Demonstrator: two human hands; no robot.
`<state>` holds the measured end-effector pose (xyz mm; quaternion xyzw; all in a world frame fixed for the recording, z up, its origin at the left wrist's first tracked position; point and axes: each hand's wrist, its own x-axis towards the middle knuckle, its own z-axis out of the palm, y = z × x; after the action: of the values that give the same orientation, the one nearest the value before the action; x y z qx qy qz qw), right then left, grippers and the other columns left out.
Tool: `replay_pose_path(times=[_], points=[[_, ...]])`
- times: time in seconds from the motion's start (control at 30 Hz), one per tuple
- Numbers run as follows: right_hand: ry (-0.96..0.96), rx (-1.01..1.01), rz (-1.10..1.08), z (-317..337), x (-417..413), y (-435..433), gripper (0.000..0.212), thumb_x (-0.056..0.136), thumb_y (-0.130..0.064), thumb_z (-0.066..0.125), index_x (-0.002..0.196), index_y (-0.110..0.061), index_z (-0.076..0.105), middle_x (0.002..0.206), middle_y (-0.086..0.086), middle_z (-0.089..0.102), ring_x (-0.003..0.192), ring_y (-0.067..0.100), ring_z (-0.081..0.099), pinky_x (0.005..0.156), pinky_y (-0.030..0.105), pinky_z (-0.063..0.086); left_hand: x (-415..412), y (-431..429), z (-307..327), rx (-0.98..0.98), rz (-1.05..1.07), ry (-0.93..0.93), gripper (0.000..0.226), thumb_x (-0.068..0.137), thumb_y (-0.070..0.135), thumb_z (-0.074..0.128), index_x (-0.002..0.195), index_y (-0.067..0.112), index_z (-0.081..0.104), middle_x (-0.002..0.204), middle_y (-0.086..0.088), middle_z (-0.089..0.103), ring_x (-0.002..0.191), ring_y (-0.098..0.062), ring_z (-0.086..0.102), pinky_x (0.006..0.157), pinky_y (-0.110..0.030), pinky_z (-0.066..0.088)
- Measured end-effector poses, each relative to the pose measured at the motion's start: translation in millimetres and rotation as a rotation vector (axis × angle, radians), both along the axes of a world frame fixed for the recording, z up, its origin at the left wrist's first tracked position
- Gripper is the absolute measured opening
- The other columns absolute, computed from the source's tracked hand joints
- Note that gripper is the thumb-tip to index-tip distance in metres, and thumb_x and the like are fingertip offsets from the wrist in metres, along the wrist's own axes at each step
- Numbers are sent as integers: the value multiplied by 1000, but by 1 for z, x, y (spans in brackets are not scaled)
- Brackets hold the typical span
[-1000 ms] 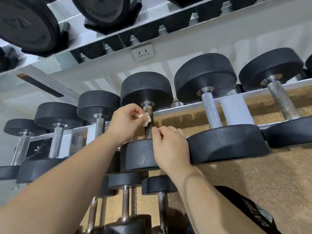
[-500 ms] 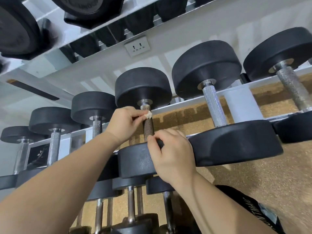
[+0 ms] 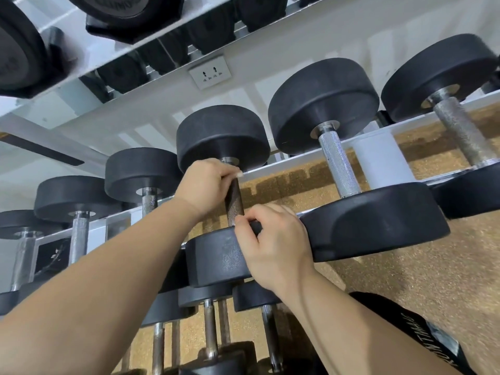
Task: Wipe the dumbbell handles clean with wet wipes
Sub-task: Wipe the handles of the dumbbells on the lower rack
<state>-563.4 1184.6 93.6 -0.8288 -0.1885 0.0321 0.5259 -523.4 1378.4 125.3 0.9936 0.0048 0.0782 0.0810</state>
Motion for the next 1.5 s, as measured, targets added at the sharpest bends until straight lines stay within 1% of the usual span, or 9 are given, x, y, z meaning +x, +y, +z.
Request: replay_pose_path(times=[0.13, 0.23, 0.43, 0.63, 0.87, 1.1, 1.23, 1.33, 1.5], points=[[10, 16, 5, -2, -1, 0, 35, 90, -47, 46, 76, -21, 65, 77, -5, 61, 83, 20, 54, 77, 39, 46, -20, -3, 13, -197, -134, 262, 11, 90, 15, 76, 97, 18, 83, 98, 9, 78, 94, 5, 67, 91, -19, 52], [14, 32, 13, -1, 0, 0, 33, 89, -46, 47, 77, -22, 66, 79, -7, 62, 84, 18, 55, 78, 38, 46, -36, -2, 16, -392, -61, 455, 13, 88, 14, 78, 99, 20, 83, 99, 13, 78, 96, 3, 71, 89, -17, 53], [35, 16, 19, 1, 0, 0, 35, 87, -49, 45, 76, -22, 65, 78, -7, 61, 83, 19, 54, 79, 39, 46, 3, -1, 4, -74, 76, -3, 16, 95, 23, 71, 106, 18, 81, 103, -3, 78, 100, -20, 70, 95, -30, 51], [35, 12, 27, 3, 0, -1, 37, 86, -50, 44, 80, -23, 68, 83, -7, 64, 87, 18, 55, 82, 39, 46, -22, -1, 16, -171, -213, 359, 8, 92, 21, 75, 91, 20, 83, 92, 11, 78, 87, 2, 70, 83, -20, 54], [23, 0, 15, 2, 0, -1, 36, 86, -49, 45, 70, -22, 63, 74, -6, 60, 80, 19, 52, 77, 37, 45, 10, 3, 3, 90, 16, 46, 19, 98, 21, 64, 109, 20, 79, 97, -9, 74, 90, -32, 69, 85, -42, 56], [3, 33, 6, 0, 0, 0, 32, 85, -47, 50, 69, -23, 65, 72, -6, 60, 79, 19, 53, 75, 38, 46, -44, 4, 24, -452, -41, 527, 13, 90, 11, 76, 98, 19, 83, 93, 13, 78, 92, -4, 73, 87, -23, 56], [6, 23, 13, -2, 0, 1, 33, 85, -47, 50, 65, -22, 58, 69, -5, 55, 76, 20, 51, 74, 39, 45, -33, 10, 12, -263, -113, 198, 14, 88, 9, 78, 96, 17, 83, 90, 8, 77, 87, -4, 71, 84, -14, 51], [11, 10, 9, -1, 0, 1, 33, 85, -47, 49, 61, -25, 50, 66, -7, 50, 76, 19, 48, 73, 38, 44, -7, 14, 2, -114, 67, -55, 17, 90, 8, 73, 104, 15, 81, 98, -3, 77, 92, -20, 72, 89, -20, 48], [38, -20, 34, 1, 2, 1, 34, 83, -52, 45, 62, -26, 50, 69, -6, 53, 79, 20, 50, 75, 38, 45, -17, 8, 4, -279, 95, 53, 13, 90, 12, 75, 99, 20, 82, 99, 6, 78, 97, -9, 72, 92, -22, 52]])
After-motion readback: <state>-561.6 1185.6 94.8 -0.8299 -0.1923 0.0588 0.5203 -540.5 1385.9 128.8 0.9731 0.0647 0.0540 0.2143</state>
